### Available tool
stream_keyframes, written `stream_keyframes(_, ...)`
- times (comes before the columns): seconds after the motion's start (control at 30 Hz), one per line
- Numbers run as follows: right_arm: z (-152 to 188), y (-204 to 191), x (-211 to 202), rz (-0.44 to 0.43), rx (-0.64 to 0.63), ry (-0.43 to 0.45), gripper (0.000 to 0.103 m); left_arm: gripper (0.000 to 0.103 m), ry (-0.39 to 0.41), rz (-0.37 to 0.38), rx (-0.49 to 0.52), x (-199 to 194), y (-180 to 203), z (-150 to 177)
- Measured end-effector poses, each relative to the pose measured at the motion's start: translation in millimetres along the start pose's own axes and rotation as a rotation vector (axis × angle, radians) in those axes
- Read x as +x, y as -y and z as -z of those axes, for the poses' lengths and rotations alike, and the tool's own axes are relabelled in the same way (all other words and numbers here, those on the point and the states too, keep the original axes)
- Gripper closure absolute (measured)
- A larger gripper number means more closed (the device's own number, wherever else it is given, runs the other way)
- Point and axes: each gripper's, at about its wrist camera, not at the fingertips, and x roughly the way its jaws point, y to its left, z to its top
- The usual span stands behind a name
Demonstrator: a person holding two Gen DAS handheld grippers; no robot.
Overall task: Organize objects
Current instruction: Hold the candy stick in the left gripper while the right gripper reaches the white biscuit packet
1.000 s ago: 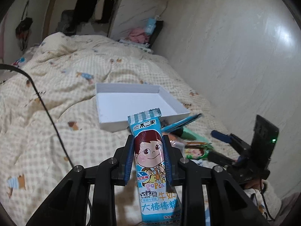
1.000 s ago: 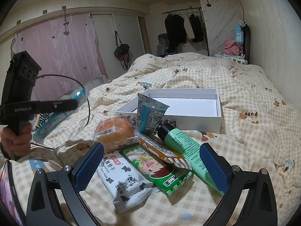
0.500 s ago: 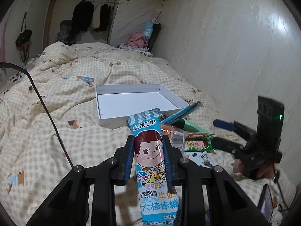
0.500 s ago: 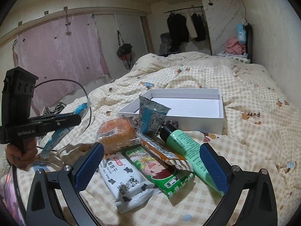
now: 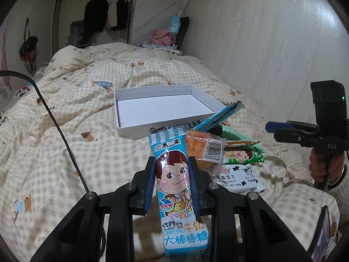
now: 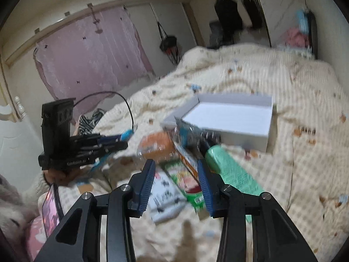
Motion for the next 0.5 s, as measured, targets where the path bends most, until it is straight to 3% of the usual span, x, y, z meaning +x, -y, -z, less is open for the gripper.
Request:
stream_keyframes(0.1,-2.4,0.4,5.0,-0.078,-0.008,-0.041,0.06,0.071,-0.001,0.008,-0.013,0.0,-2.8,1.0)
stream_keyframes(0.2,-3.9,-12.0,19.2,-0.088,-0.07,-0.088,0.059,0.071,-0.007,0.009,-0.017,1.3,-3.6,0.9)
stream_keyframes(0.4,9.5,-34.8,57.1,-0.078,-0.203,-0.225,0.059,0.071,-0.015,0.009,-0.02,2.6,-4.4,1.1)
stream_keyframes(0.5,17.9,-37.7,69.2,-0.013,-0.261,-0.27,0.05,0.071,-0.019,0.007,-0.022,3.5,-4.7,1.1)
